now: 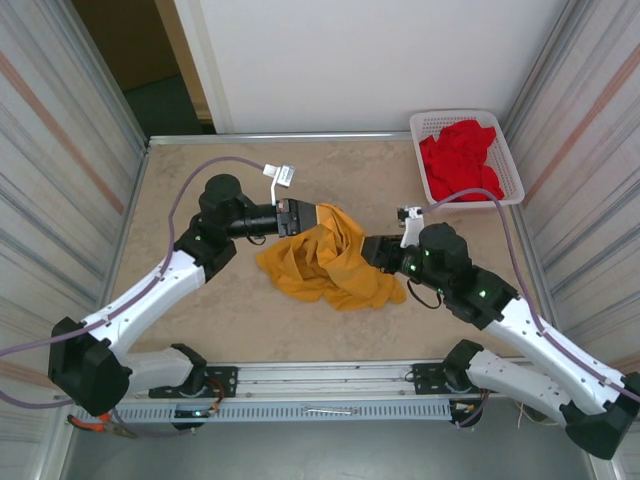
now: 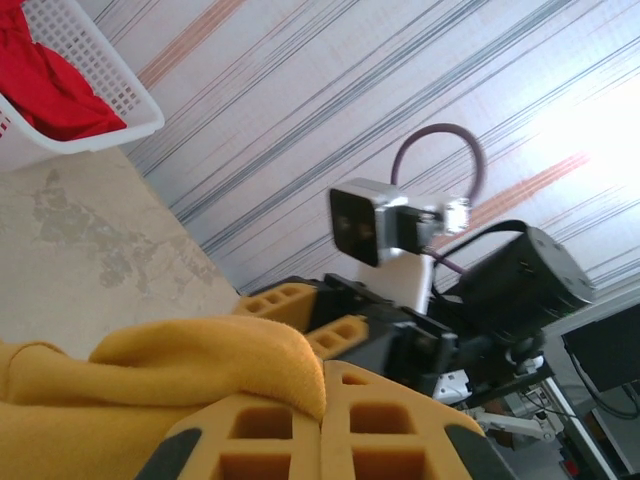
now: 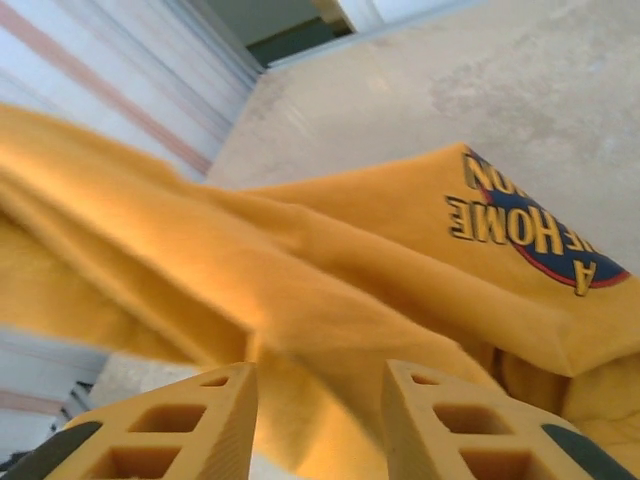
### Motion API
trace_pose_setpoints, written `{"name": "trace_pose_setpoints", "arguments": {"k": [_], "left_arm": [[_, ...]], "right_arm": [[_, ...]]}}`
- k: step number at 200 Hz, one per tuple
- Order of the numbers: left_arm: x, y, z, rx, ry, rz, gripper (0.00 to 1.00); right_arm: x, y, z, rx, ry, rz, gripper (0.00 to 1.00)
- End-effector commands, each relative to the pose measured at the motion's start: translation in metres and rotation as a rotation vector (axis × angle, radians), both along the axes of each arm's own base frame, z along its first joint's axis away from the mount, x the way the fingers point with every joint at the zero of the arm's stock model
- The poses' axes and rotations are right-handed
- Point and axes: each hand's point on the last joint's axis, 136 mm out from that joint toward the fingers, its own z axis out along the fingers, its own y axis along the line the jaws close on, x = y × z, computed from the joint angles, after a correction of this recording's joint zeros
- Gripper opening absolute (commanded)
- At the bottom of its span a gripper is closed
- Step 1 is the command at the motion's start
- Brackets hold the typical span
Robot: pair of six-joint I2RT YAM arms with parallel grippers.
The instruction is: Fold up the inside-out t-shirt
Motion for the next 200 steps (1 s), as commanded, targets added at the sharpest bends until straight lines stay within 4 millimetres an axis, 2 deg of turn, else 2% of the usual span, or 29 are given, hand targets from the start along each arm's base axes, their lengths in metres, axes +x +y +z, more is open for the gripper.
{"name": "trace_pose_setpoints", "arguments": {"k": [1, 29, 49, 55, 88, 118, 134, 154, 171, 187, 194, 200], "left_arm": [[-0.001, 0.004, 0.009, -0.025, -0.004, 0.009, 0.0], [0.001, 0.004, 0.006, -0.017, 0.007, 0.019, 0.0], [0.002, 0.005, 0.006, -0.014, 0.012, 0.026, 0.0], [0.001, 0.005, 0.006, -0.015, 0.011, 0.026, 0.0], [0.001, 0.005, 0.006, -0.017, 0.017, 0.022, 0.0], [-0.001, 0.007, 0.006, -0.02, 0.019, 0.025, 0.0], [-0.002, 0.008, 0.005, -0.02, 0.02, 0.028, 0.0], [0.0, 0.008, 0.004, -0.018, 0.023, 0.04, 0.0], [0.006, 0.008, 0.003, -0.013, 0.03, 0.064, 0.0], [0.016, 0.008, 0.0, -0.002, 0.042, 0.098, 0.0], [0.022, 0.009, -0.002, 0.005, 0.049, 0.116, 0.14], [0.027, 0.011, -0.004, 0.011, 0.051, 0.136, 0.37]], "right_arm": [[-0.002, 0.013, 0.022, -0.003, -0.066, 0.018, 0.34], [-0.002, 0.045, 0.027, -0.018, -0.093, 0.088, 0.35], [0.004, 0.056, 0.03, -0.027, -0.106, 0.099, 0.35], [0.009, 0.062, 0.023, -0.051, -0.095, 0.097, 0.36], [0.022, 0.062, 0.022, -0.09, -0.109, 0.053, 0.36], [0.034, 0.053, 0.021, -0.103, -0.103, -0.003, 0.34], [0.04, 0.047, 0.021, -0.101, -0.097, -0.032, 0.29], [0.04, 0.047, 0.028, -0.079, -0.092, 0.0, 0.0], [0.031, 0.052, 0.042, -0.069, -0.109, 0.067, 0.0], [0.017, 0.055, 0.064, -0.037, -0.141, 0.138, 0.0], [0.012, 0.054, 0.076, -0.013, -0.161, 0.159, 0.0], [0.008, 0.053, 0.086, 0.008, -0.177, 0.173, 0.0]]}}
